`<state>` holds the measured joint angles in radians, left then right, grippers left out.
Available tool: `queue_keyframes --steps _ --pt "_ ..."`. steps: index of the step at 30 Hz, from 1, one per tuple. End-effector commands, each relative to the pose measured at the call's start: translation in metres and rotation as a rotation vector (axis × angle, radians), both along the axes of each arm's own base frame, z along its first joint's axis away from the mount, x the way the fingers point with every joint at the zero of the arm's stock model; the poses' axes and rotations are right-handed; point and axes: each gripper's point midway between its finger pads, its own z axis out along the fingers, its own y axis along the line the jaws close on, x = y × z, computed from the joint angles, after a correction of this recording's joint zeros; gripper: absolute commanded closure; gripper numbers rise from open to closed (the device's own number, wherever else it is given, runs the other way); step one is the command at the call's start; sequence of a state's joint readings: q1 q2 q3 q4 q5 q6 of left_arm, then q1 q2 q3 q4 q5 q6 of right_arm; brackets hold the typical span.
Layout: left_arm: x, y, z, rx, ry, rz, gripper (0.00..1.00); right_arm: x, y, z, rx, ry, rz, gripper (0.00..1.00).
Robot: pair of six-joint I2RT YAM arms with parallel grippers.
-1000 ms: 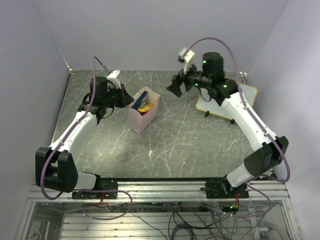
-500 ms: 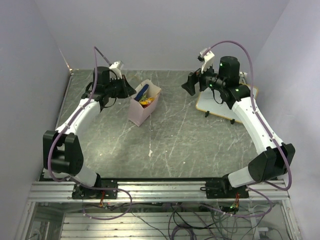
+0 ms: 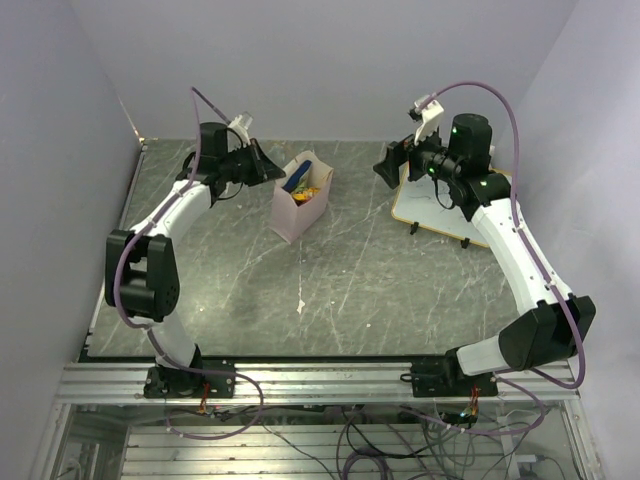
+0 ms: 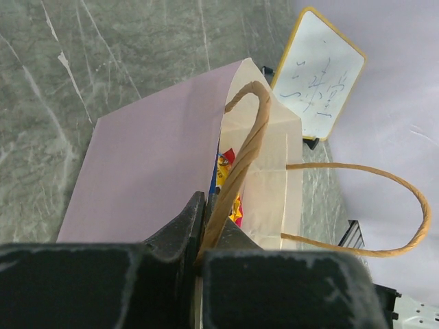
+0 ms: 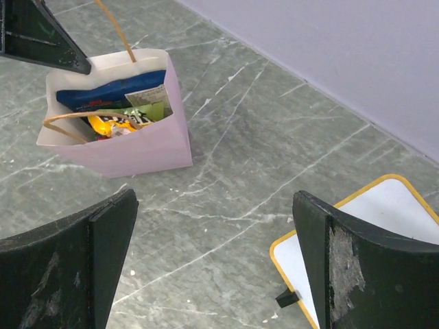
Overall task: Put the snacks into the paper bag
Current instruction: Place the paper bag at the center of the board, then reset both arms
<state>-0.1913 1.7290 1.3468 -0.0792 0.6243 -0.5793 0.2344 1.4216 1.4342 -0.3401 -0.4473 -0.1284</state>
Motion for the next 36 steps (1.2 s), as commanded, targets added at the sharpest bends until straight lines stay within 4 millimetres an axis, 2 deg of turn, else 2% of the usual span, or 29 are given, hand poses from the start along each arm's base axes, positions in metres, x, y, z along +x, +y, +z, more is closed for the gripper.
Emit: queue_keyframes --steps 1,7,16,29,36 --pt "0.008 -0.002 0.017 -0.014 -0.046 -0.020 0.91 0.004 -0.013 0.008 -0.010 -0.032 -0.064 0.03" --pt "0.008 0.005 0.016 0.054 -0.095 -0.017 0.74 0.008 -0.028 0.002 -0.007 0.007 -0.125 0.00" --pt "0.007 0.024 0.024 0.188 -0.193 0.011 0.51 0.005 -0.036 -0.003 0.016 0.016 -0.132 0.00" --pt "0.002 0.041 0.053 0.305 -0.281 0.036 0.01 0.005 -0.041 -0.002 0.041 0.027 -0.136 0.00" --pt "-0.002 0.064 0.075 0.416 -0.366 0.115 0.00 0.011 -0.048 -0.008 0.012 0.069 -0.174 0.00"
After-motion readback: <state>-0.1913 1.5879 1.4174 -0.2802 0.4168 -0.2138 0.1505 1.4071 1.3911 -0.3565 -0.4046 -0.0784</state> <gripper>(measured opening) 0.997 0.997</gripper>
